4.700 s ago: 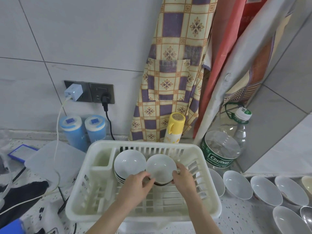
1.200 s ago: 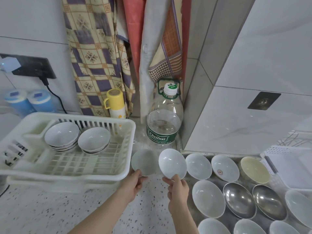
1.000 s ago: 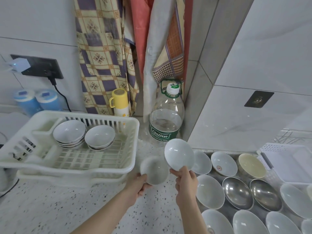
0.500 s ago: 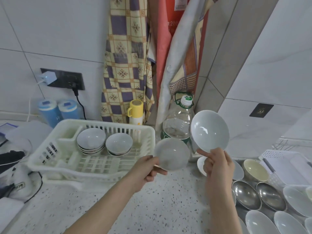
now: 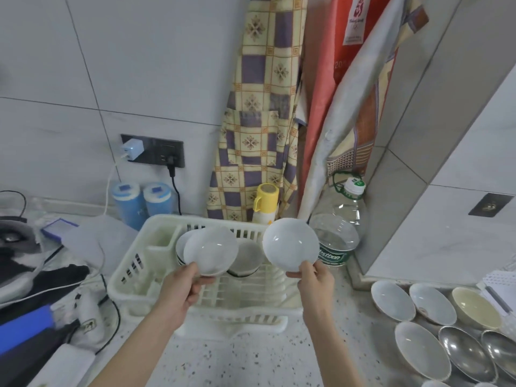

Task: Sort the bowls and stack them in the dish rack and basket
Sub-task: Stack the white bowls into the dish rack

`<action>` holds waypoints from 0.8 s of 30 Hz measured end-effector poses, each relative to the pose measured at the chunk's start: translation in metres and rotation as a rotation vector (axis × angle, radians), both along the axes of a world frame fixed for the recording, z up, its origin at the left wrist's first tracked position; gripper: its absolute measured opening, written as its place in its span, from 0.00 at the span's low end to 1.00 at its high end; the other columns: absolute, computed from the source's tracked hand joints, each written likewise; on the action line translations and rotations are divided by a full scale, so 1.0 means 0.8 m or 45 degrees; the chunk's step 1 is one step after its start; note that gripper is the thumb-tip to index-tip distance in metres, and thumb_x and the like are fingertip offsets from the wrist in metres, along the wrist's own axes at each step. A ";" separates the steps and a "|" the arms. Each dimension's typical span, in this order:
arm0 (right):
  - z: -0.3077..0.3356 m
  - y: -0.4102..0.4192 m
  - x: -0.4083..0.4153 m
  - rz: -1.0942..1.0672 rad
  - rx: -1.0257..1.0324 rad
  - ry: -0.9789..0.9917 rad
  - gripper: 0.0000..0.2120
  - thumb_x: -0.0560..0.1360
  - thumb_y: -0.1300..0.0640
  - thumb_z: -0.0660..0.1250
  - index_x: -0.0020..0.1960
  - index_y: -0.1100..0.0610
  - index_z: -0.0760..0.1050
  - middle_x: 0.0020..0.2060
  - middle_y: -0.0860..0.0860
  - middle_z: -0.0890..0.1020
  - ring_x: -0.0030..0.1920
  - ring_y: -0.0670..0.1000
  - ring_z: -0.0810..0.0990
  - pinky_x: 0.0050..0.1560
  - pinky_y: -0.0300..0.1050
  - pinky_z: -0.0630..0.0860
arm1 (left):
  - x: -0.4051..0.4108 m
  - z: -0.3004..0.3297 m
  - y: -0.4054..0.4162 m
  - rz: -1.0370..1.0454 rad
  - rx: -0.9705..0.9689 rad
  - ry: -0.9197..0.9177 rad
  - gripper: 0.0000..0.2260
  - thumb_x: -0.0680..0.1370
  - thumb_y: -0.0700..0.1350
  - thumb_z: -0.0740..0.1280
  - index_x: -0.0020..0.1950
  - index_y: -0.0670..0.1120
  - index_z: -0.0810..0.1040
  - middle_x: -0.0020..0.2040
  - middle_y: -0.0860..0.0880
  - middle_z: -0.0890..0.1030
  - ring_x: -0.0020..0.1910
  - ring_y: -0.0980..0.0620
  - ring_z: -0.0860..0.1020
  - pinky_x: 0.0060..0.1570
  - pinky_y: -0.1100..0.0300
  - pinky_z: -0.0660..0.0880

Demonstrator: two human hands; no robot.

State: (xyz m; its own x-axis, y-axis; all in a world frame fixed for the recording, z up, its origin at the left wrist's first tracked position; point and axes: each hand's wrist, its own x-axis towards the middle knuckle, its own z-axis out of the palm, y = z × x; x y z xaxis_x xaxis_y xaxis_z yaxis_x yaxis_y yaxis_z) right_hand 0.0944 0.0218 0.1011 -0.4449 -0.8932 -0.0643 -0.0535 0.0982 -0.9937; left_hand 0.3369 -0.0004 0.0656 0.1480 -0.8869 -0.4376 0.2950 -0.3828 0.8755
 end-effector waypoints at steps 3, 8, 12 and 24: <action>-0.020 -0.021 0.029 0.091 0.022 0.222 0.14 0.77 0.60 0.59 0.61 0.52 0.74 0.44 0.47 0.83 0.36 0.40 0.83 0.32 0.38 0.70 | 0.022 -0.005 -0.006 0.002 -0.017 0.021 0.11 0.76 0.37 0.59 0.56 0.40 0.75 0.44 0.34 0.85 0.20 0.59 0.66 0.19 0.65 0.59; -0.042 -0.053 0.059 0.099 0.123 0.221 0.17 0.77 0.59 0.60 0.65 0.52 0.66 0.44 0.51 0.83 0.33 0.42 0.83 0.32 0.40 0.70 | 0.044 -0.006 -0.020 -0.024 -0.018 0.111 0.10 0.77 0.38 0.60 0.56 0.41 0.76 0.44 0.36 0.85 0.21 0.58 0.63 0.20 0.66 0.60; -0.059 -0.070 0.074 0.094 0.219 0.215 0.19 0.78 0.58 0.60 0.68 0.52 0.64 0.44 0.56 0.85 0.33 0.35 0.80 0.32 0.37 0.66 | 0.048 -0.003 -0.034 -0.091 -0.023 0.028 0.11 0.76 0.38 0.60 0.56 0.40 0.77 0.43 0.36 0.85 0.22 0.58 0.62 0.20 0.65 0.59; -0.088 -0.100 0.079 0.216 0.273 0.315 0.20 0.79 0.59 0.56 0.70 0.54 0.68 0.31 0.51 0.85 0.40 0.43 0.81 0.35 0.39 0.70 | 0.043 -0.025 -0.067 -0.156 -0.029 0.099 0.11 0.75 0.38 0.60 0.55 0.39 0.76 0.43 0.34 0.85 0.21 0.58 0.68 0.20 0.65 0.60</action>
State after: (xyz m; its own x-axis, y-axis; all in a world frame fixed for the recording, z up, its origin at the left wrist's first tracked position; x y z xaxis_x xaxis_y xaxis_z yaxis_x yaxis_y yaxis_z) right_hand 0.1574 -0.0583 0.0311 -0.3173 -0.9335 -0.1669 -0.3228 0.2718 -0.9066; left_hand 0.3710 -0.0541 0.0454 0.0044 -0.9060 -0.4233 0.3142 -0.4007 0.8607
